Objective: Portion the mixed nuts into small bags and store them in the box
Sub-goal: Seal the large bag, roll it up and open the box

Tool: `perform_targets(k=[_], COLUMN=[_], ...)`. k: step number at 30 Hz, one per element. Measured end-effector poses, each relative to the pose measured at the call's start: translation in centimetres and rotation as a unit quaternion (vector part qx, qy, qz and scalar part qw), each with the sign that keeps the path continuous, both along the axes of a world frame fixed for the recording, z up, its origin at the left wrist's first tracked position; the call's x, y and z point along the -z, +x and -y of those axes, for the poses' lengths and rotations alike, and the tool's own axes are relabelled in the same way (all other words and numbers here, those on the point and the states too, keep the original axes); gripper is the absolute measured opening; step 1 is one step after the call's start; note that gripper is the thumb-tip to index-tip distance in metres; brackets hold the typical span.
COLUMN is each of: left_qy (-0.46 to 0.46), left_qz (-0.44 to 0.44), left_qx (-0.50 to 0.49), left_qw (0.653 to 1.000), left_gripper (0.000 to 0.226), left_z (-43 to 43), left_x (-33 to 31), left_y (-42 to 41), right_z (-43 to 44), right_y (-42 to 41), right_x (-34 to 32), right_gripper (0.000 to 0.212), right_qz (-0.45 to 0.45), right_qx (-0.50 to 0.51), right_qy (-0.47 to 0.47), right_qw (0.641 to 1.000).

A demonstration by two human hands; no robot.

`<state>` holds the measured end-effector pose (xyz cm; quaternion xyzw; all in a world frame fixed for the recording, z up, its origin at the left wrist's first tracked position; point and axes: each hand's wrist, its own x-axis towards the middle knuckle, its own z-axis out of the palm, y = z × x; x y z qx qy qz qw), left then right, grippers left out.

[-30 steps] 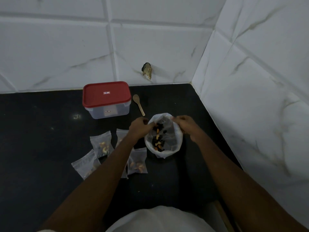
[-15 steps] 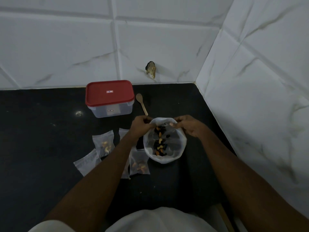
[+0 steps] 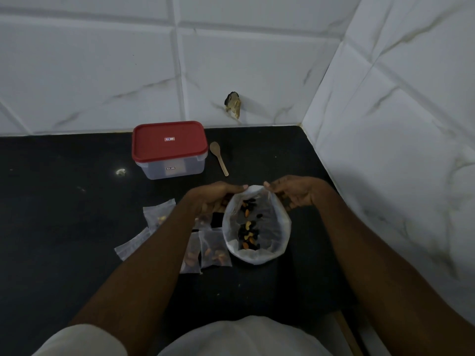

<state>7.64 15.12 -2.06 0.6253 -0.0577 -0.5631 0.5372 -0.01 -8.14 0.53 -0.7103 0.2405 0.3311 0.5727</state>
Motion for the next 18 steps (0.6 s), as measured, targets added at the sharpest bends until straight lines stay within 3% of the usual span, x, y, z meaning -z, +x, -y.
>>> perform_targets(k=[2, 6, 12, 14, 18], left_qy=[-0.009, 0.009, 0.075, 0.076, 0.056], left_qz=[0.029, 0.198, 0.466, 0.472, 0.392], left_qx=[-0.011, -0.075, -0.172, -0.167, -0.119], left_qw=[0.999, 0.977, 0.865, 0.863, 0.911], left_gripper=[0.029, 0.018, 0.014, 0.012, 0.020], left_z=[0.1, 0.8, 1.8, 1.8, 0.8], left_x=[0.1, 0.9, 1.6, 1.7, 1.5], left_y=[-0.3, -0.7, -2.6, -2.8, -2.5], right_z=[-0.3, -1.6, -3.1, -3.1, -2.2], right_y=[0.1, 0.2, 0.0, -0.3, -1.5], right_x=[0.1, 0.6, 2.9, 3.5, 3.1], right_gripper=[0.032, 0.029, 0.024, 0.022, 0.026], right_qz=[0.026, 0.135, 0.286, 0.290, 0.237], right_qx=[-0.022, -0.063, 0.028, 0.039, 0.013], right_qy=[-0.016, -0.135, -0.329, -0.339, -0.306], right_qw=[0.999, 0.980, 0.900, 0.894, 0.922])
